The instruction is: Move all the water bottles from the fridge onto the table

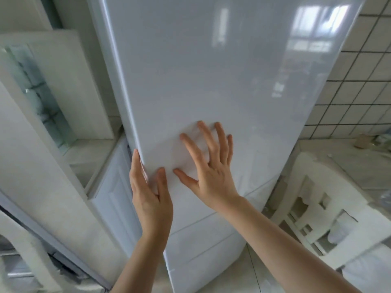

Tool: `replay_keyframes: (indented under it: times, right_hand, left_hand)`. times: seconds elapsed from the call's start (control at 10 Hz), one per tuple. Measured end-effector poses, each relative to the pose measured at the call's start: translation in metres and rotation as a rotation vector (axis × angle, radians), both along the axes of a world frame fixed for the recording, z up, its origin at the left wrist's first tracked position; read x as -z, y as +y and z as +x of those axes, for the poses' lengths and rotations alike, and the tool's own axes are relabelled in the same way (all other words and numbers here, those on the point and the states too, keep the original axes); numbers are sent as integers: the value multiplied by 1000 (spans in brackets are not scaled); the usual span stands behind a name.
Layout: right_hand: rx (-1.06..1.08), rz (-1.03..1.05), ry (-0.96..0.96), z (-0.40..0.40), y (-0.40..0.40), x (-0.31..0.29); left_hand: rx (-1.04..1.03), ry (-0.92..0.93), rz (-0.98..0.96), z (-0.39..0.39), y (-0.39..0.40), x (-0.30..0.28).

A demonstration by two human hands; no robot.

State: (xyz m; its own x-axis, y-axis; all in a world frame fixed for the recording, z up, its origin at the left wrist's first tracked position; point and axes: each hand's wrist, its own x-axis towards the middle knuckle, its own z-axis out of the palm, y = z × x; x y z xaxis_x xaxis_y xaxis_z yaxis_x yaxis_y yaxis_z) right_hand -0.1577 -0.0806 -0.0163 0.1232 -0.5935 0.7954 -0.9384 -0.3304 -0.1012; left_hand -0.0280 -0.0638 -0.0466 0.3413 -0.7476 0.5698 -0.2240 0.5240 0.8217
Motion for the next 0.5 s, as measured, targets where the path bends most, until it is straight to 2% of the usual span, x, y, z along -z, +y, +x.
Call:
replay_keyframes:
  times: [0.2, 0.3, 0.5]
  right_hand:
    - [-82, 96, -18, -8, 19, -15]
    - [-104, 189, -108, -18, 36, -20]
    - [-168, 197, -276, -69, 91, -9]
  left_hand:
    - [-158, -104, -12, -2, 14, -14]
    - [-232, -202, -19, 2, 24, -11]
    - [-226, -245, -17, -33, 72, 1]
